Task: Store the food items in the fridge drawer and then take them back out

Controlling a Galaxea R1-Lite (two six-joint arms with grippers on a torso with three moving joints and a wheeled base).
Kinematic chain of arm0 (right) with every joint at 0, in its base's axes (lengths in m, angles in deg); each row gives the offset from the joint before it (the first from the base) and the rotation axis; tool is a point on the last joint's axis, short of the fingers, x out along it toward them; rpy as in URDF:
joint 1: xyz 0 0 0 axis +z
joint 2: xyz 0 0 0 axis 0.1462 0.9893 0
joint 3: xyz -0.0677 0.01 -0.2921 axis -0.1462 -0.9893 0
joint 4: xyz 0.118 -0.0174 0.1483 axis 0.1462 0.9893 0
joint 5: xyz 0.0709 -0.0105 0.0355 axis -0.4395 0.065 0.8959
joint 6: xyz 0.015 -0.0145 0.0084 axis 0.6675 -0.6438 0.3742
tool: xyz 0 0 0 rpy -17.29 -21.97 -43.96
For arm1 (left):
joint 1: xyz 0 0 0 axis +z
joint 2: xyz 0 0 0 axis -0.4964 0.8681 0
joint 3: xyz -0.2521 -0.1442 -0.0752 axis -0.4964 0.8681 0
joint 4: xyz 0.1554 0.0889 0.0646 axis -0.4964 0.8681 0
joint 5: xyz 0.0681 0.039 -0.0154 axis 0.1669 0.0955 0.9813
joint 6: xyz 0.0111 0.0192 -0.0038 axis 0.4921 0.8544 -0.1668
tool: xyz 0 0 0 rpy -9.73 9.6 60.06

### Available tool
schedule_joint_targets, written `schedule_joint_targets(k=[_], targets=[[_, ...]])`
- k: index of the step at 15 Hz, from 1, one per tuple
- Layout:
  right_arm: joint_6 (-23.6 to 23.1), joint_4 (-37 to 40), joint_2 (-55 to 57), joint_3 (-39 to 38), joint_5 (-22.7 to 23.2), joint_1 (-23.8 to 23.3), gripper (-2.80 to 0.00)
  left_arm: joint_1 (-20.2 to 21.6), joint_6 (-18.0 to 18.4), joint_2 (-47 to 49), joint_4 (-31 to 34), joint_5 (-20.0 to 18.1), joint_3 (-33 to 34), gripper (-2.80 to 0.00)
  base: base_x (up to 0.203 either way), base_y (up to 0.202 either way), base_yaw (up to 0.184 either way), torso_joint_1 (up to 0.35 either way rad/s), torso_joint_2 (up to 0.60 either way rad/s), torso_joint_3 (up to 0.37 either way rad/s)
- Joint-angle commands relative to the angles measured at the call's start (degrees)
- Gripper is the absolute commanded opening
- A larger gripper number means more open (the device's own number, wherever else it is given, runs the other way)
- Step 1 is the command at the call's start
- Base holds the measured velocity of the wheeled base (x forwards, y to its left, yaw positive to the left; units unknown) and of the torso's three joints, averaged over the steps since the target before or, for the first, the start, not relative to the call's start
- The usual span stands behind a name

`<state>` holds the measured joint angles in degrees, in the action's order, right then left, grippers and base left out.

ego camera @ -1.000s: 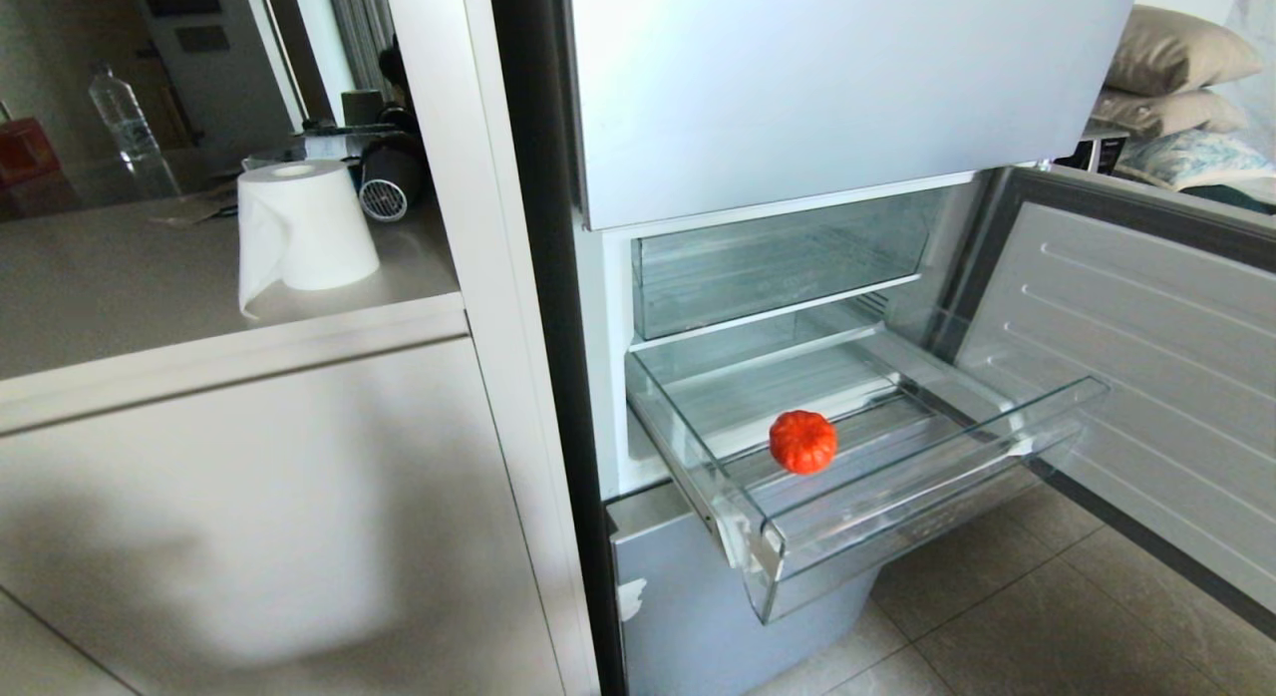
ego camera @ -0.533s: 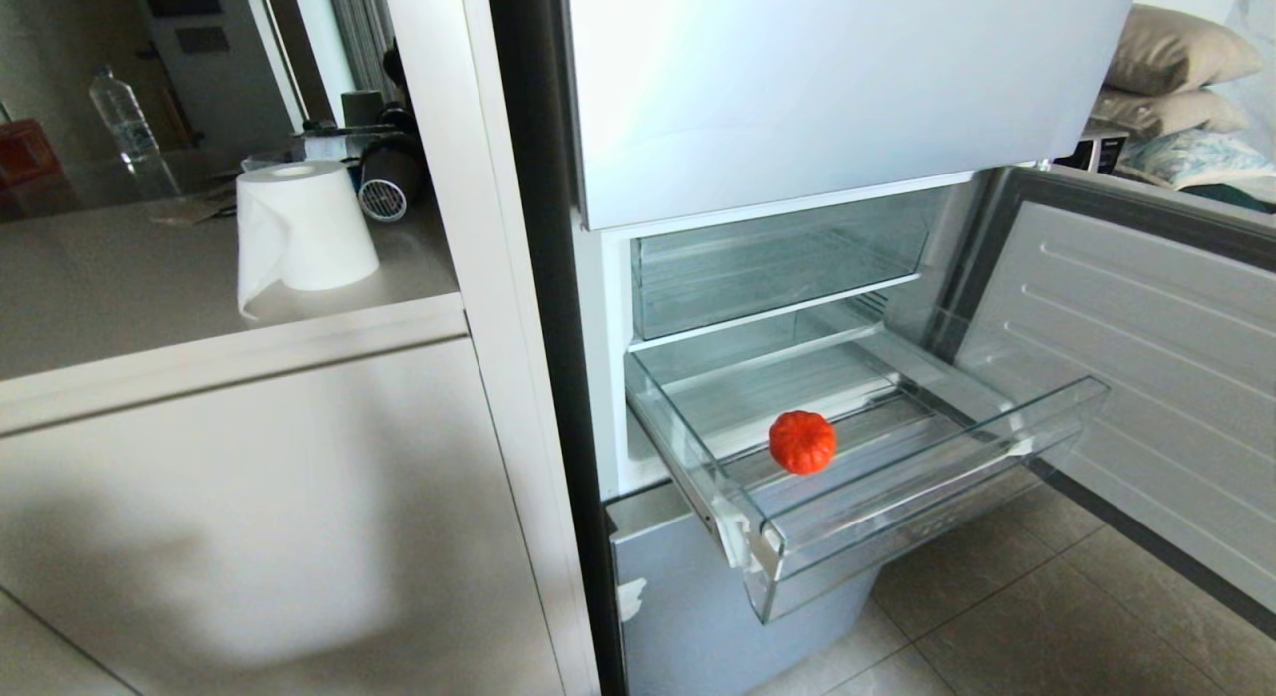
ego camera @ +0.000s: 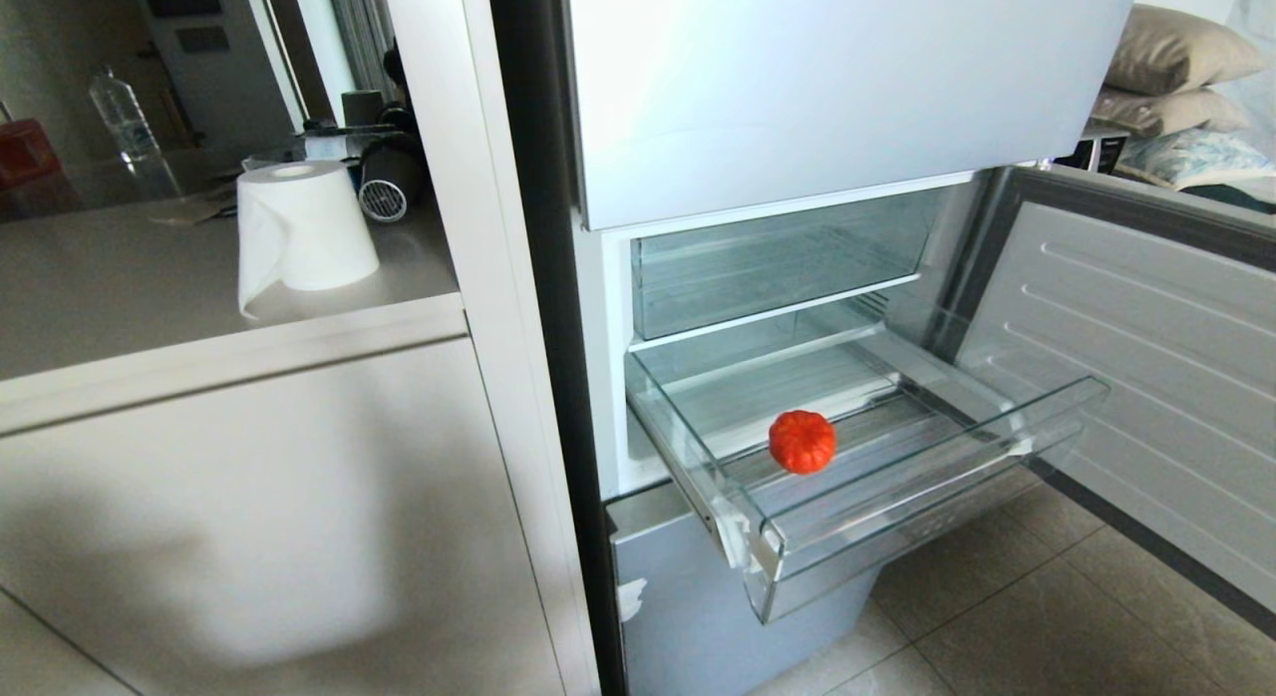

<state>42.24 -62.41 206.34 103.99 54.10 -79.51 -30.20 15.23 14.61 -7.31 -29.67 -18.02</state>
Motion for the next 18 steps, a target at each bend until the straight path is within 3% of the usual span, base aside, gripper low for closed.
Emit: schedule_joint_targets(k=[1, 9, 18], targets=[[0.1, -0.4, 1.1, 0.0, 0.2, 0.2, 0.0, 0.0, 0.0, 0.1, 0.0, 0.0, 0.0, -2.8, 0.0, 0.0, 0.0, 0.0, 0.0, 0.0], [1.8, -0.6, -3.9, -0.5, -0.1, 0.1, 0.0, 0.0, 0.0, 0.0, 0.0, 0.0, 0.0, -2.8, 0.0, 0.0, 0.0, 0.0, 0.0, 0.0], [14.6, 0.8, -38.5, -1.9, 0.0, 0.4, 0.0, 0.0, 0.0, 0.1, 0.0, 0.0, 0.0, -2.8, 0.0, 0.0, 0.0, 0.0, 0.0, 0.0]])
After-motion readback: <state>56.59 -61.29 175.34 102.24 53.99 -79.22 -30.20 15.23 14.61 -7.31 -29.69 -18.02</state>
